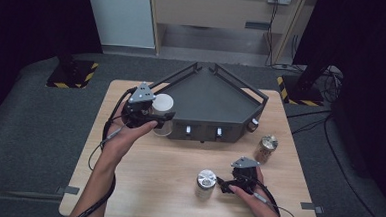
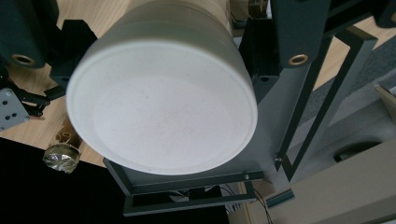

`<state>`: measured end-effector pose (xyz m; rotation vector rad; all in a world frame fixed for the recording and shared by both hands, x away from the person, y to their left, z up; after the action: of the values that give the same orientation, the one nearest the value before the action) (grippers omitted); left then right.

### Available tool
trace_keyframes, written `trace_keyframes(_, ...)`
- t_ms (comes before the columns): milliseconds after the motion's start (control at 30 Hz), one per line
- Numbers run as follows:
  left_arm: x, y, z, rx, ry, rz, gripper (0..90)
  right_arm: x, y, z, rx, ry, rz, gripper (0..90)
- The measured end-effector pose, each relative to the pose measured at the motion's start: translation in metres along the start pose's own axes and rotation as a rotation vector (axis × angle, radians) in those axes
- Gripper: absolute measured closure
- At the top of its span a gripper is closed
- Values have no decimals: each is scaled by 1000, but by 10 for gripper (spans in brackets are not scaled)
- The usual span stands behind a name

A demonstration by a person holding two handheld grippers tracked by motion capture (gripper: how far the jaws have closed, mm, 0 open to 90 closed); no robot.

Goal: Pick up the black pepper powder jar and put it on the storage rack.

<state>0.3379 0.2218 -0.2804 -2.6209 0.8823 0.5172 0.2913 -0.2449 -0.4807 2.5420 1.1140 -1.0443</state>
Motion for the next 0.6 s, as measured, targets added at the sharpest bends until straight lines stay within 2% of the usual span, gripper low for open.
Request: trace_keyframes(600, 19, -4, -21, -3, 9, 8, 329, 0, 1, 0, -1, 0, -4, 6)
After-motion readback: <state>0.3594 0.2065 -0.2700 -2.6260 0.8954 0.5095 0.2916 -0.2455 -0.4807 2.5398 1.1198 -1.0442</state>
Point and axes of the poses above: each handheld gripper's, and its own axes: x roughly forward along the jaws, z roughly out of its underside, y roughly to its right, the point moved 3 cm from there along x, roughly forward along the jaws, and after that the axes turned 9 degrees about -z, right-handed, at the moved point
